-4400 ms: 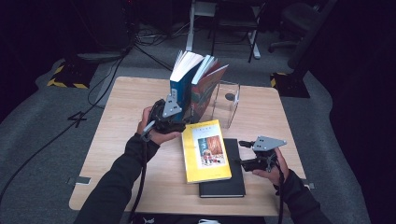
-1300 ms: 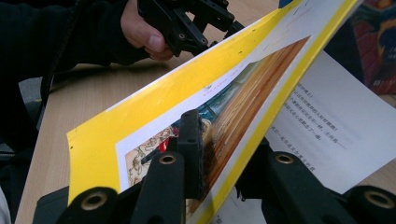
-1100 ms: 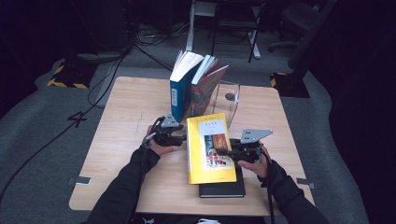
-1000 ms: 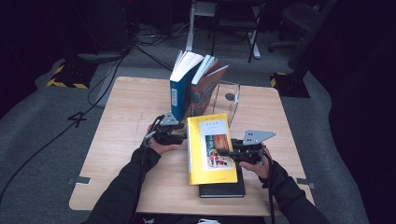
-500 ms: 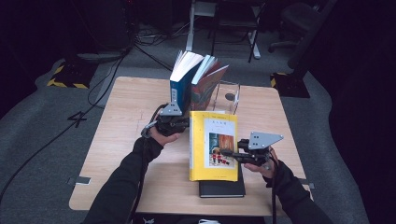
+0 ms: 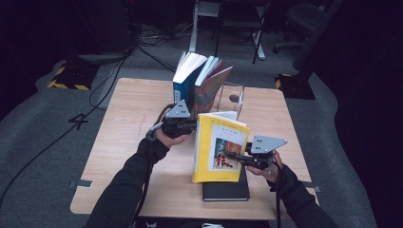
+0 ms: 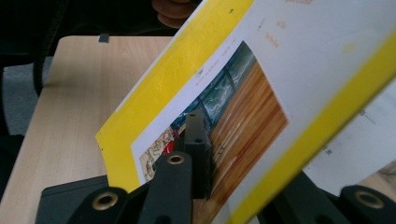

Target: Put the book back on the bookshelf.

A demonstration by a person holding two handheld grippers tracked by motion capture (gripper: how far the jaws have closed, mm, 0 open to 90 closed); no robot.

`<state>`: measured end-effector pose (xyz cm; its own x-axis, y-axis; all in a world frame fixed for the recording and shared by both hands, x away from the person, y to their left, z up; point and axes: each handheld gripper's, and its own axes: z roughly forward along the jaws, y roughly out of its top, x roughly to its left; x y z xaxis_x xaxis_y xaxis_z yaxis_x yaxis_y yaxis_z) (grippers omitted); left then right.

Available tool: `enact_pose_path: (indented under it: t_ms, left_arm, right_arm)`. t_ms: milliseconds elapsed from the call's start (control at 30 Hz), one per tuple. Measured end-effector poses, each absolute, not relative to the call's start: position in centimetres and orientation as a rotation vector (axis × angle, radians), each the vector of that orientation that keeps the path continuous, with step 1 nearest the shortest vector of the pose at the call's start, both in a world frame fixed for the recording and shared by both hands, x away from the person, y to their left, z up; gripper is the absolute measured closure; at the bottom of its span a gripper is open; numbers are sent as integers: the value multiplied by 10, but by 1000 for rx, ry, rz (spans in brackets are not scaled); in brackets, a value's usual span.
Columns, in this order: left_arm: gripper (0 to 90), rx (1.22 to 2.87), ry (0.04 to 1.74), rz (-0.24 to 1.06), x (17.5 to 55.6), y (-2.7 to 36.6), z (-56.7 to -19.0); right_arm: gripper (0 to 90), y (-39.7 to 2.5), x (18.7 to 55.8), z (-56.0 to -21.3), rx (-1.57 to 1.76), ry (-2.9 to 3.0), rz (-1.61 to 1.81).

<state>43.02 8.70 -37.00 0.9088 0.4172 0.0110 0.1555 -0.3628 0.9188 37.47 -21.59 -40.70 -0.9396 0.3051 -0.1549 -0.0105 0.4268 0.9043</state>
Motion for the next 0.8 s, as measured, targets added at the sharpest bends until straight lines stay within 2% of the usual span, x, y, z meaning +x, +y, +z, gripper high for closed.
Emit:
enact_pose_path:
  t_ms: [200, 433, 733, 800]
  left_arm:
    - [891, 1897, 389, 302, 417, 88, -360]
    - [801, 1859, 381, 328, 400, 91, -362]
    - [753, 1862, 379, 341, 373, 90, -385]
    - [714, 1873, 393, 363, 367, 91, -391]
  right_arm:
    - [855, -217, 371, -403, 242, 2314, 1507]
    - [869, -222, 361, -405, 204, 2308, 1536]
    - [874, -228, 347, -407, 194, 2300, 1555]
    - [875, -228, 345, -407, 202, 2303, 1557]
